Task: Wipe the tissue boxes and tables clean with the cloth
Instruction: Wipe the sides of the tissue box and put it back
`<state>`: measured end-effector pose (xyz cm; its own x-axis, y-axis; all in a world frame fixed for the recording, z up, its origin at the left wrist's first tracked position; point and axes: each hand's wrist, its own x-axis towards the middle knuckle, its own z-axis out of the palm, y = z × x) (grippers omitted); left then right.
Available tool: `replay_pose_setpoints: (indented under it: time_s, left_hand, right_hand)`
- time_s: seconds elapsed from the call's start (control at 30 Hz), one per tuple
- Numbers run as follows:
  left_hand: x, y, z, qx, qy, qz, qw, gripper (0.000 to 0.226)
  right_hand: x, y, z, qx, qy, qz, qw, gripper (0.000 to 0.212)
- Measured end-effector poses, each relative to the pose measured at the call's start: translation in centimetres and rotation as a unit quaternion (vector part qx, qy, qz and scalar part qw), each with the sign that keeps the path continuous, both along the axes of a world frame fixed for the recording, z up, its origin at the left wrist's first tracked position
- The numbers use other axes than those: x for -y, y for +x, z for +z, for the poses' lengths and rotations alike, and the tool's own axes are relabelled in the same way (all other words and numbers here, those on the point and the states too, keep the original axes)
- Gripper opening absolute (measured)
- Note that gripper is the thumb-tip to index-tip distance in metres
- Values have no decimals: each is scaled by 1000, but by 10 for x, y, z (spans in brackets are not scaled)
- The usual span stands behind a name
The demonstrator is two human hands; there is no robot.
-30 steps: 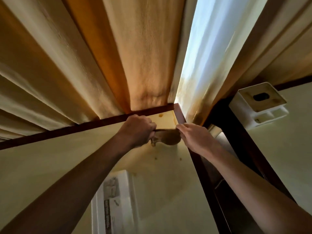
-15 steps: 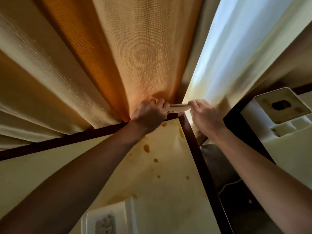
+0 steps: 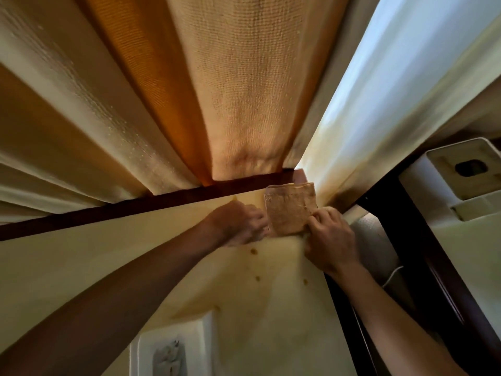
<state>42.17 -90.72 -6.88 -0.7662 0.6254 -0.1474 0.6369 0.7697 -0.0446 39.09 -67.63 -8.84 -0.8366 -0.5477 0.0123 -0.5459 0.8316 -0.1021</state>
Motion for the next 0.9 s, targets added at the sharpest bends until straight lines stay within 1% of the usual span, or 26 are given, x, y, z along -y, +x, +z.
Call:
replay_pose_setpoints:
  time_s: [0.03, 0.07, 0.13, 0.2, 0.23, 0.27, 0.3, 0.4, 0.47, 0.57, 0.73, 0.9]
  left_hand:
    - [15, 7, -5, -18, 38, 37, 998, 39]
    - [30, 15, -9, -35, 52, 81, 995, 44]
    - [55, 39, -13, -41, 49, 208, 976, 50]
    - [76, 61, -15, 4, 73, 368, 927, 47]
    - [85, 70, -17, 34, 71, 422, 903, 50]
    - [91, 78, -20, 60, 56, 452, 888, 55]
    - [95, 85, -24, 75, 36, 467, 880, 59]
    - [102, 100, -40, 69, 2, 500, 863, 64]
    - [106, 110, -48, 63, 2, 527, 848, 65]
    - [108, 118, -56, 87, 22, 547, 832, 64]
    - [110, 121, -65, 83, 63, 550, 829, 64]
    - [111, 121, -67, 87, 74, 550, 827, 64]
  right_hand:
    - [4, -2, 3, 13, -15, -8, 1000, 23]
    - [9, -3, 7, 30, -38, -17, 999, 26]
    - [23, -6, 10, 89, -66, -36, 993, 40]
    - [37, -10, 3, 134, -65, -48, 988, 54]
    - [43, -13, -5, 139, -49, -44, 988, 61]
    - [49, -14, -13, 138, -28, -37, 989, 67]
    - [54, -14, -22, 134, -3, -34, 990, 71]
    - [61, -14, -41, 102, 49, -48, 992, 77]
    - [66, -12, -45, 89, 41, -60, 993, 81]
    - [77, -8, -49, 84, 20, -51, 995, 79]
    - [122, 13, -51, 102, -3, 27, 994, 74]
    - [181, 51, -51, 129, -36, 99, 986, 69]
